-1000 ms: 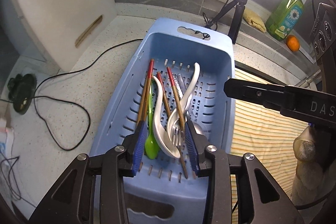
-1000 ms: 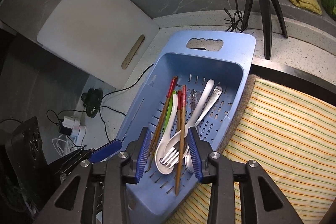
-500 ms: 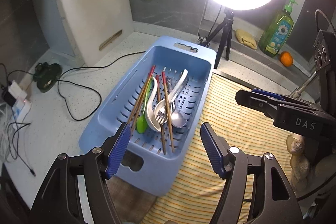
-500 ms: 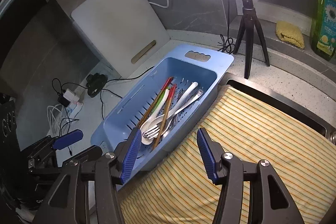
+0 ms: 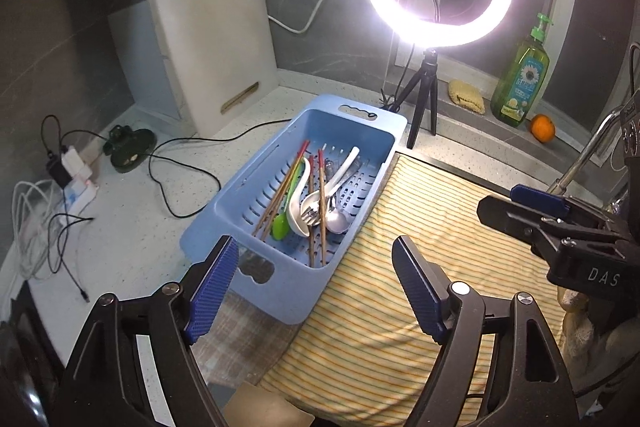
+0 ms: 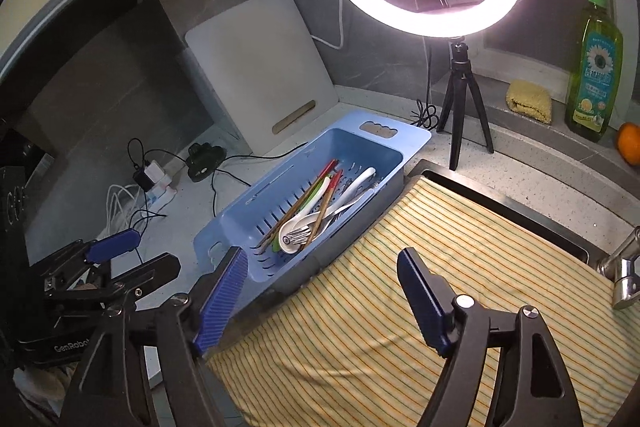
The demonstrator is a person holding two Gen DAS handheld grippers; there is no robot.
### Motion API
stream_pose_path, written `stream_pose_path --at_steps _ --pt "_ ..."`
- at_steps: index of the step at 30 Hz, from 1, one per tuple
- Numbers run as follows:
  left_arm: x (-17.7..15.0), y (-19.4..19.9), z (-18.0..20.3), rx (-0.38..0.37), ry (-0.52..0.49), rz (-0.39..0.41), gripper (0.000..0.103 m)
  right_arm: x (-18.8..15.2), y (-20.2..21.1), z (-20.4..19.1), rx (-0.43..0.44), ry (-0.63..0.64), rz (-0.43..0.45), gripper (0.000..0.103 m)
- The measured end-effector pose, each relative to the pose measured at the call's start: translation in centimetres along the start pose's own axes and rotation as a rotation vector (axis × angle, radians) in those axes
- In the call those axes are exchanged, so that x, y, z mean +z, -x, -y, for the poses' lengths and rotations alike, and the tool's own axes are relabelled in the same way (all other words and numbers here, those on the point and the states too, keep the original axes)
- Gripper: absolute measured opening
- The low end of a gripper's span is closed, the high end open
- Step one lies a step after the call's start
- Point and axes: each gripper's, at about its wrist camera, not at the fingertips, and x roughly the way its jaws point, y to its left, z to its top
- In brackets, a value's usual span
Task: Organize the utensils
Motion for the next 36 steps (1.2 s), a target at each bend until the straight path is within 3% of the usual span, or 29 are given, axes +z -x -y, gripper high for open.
stream_pose_path --at_steps 12,36 --pt "-0.8 2.1 1.6 0.006 -0.003 0.023 0.08 -1.1 2.3 0.0 -0.009 0.027 0.027 0.082" --pt "-1.9 4.2 1.9 0.013 0.005 0.054 0.08 -2.0 3.7 0.3 0.004 -0.001 0.038 0.082"
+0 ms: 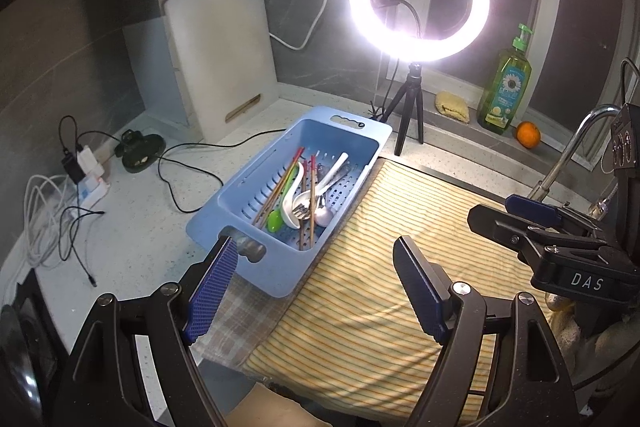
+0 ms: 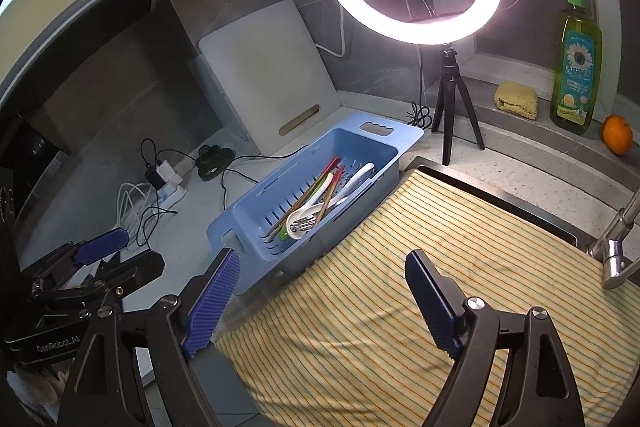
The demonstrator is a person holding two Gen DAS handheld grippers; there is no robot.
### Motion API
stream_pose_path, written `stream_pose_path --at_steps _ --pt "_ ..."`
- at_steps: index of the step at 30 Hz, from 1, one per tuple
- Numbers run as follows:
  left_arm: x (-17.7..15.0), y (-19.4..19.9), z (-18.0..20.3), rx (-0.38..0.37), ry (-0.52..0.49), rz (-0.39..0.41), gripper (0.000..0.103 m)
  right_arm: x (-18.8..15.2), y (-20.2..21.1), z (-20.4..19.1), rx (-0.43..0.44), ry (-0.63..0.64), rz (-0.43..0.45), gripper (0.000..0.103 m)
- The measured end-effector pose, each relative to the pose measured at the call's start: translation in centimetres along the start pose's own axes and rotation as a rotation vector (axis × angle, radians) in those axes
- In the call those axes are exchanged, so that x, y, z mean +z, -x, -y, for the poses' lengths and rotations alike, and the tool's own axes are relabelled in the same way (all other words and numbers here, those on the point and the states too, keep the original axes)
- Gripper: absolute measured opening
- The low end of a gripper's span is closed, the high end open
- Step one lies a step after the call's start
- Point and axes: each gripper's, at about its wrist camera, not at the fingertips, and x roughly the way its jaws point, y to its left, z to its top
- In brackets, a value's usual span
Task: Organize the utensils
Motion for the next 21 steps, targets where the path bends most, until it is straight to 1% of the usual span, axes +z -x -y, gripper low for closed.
stream_pose_path --at_steps 8,11,15,21 --pt "0.1 -0.3 0.4 0.001 -0.024 0.0 0.08 -0.2 -0.1 0.7 -0.004 -0.029 -0.009 0.082" --pt "0.1 -0.4 0.4 0.005 -0.019 -0.003 0.083 -0.2 -0.2 0.9 -0.008 -0.035 -0.011 0.082" --pt "0.2 -0.7 0.2 0.013 -0.007 -0.007 0.084 -0.2 -0.3 1.0 -0.014 -0.034 -0.011 0.082" --pt "0.2 -1.0 0.4 0.008 -0.015 0.007 0.084 -0.1 -0.7 1.6 -0.019 -0.047 -0.022 0.082"
